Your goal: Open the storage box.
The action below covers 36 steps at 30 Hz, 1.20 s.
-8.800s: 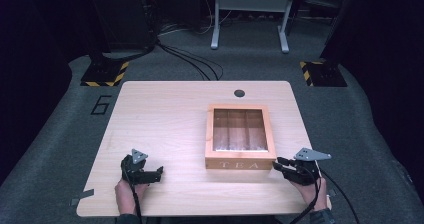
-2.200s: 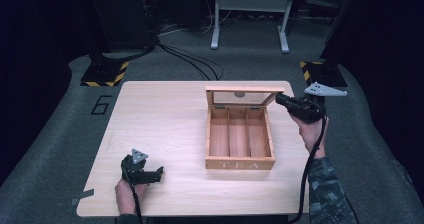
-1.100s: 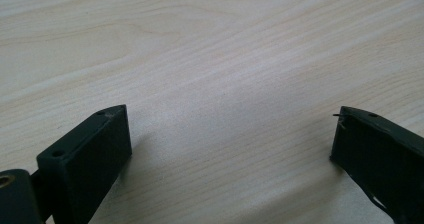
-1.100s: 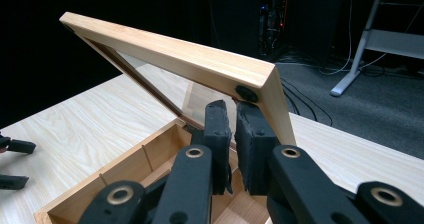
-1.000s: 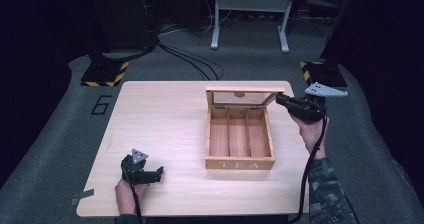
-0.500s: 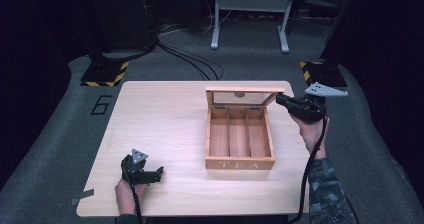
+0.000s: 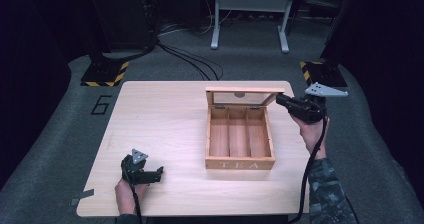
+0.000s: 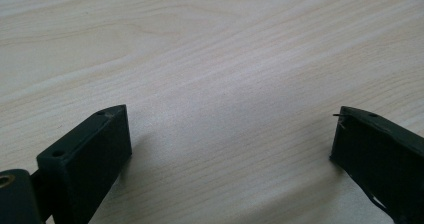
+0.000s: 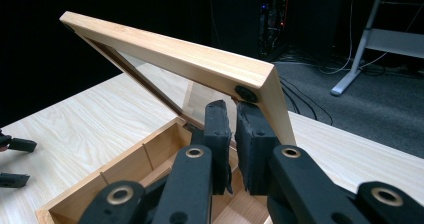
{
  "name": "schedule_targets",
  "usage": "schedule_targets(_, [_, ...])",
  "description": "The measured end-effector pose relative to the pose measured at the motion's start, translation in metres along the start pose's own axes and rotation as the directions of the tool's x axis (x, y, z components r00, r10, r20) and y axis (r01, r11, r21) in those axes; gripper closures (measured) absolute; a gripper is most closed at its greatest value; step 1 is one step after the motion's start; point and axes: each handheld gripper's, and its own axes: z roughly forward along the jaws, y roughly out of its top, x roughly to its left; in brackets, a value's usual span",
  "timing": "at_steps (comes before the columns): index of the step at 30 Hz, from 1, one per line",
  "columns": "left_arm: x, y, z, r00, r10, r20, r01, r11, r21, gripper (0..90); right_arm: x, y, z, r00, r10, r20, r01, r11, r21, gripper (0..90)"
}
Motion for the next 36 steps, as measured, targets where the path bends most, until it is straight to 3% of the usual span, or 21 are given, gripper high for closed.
schedule_targets(36, [0.0, 0.0, 0.0, 1.0, 0.0, 0.0, 0.0, 1.0, 0.0, 2.4, 0.0003, 0.0004, -0.0012, 0.9999, -0.016, 0.002, 0.016, 1.0, -0.003, 83.7])
